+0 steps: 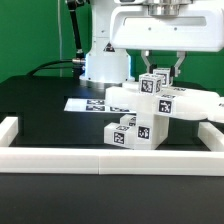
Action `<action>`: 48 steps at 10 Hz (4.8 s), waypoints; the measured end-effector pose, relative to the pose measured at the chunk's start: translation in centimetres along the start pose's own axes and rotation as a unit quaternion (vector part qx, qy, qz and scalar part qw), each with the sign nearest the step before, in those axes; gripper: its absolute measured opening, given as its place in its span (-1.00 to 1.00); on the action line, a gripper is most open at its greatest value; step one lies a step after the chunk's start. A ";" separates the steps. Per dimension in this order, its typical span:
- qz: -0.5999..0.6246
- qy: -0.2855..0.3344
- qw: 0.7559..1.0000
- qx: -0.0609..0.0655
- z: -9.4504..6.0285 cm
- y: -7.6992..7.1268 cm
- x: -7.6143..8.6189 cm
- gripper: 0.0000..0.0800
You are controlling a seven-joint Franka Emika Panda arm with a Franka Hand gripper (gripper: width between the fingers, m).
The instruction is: Assemble chair
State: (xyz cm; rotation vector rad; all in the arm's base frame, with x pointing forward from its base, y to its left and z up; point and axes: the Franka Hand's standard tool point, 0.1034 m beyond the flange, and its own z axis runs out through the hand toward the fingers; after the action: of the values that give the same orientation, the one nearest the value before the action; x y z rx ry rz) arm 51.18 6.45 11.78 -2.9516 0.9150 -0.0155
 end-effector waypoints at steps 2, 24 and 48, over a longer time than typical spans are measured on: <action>0.056 0.000 0.998 0.000 0.0 0.0 0.0 -0.28; 0.025 -0.004 1.000 0.001 0.2 -0.9 -1.0 0.62; -0.059 -0.003 0.998 -0.002 0.2 -0.4 -0.6 -0.28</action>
Offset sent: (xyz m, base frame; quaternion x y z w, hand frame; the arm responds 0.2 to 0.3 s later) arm 0.0000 0.0000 0.0000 0.0000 0.0000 0.1938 0.9810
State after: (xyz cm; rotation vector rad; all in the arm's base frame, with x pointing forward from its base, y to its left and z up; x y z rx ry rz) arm 50.94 7.12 11.56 -3.0028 0.7390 -0.0108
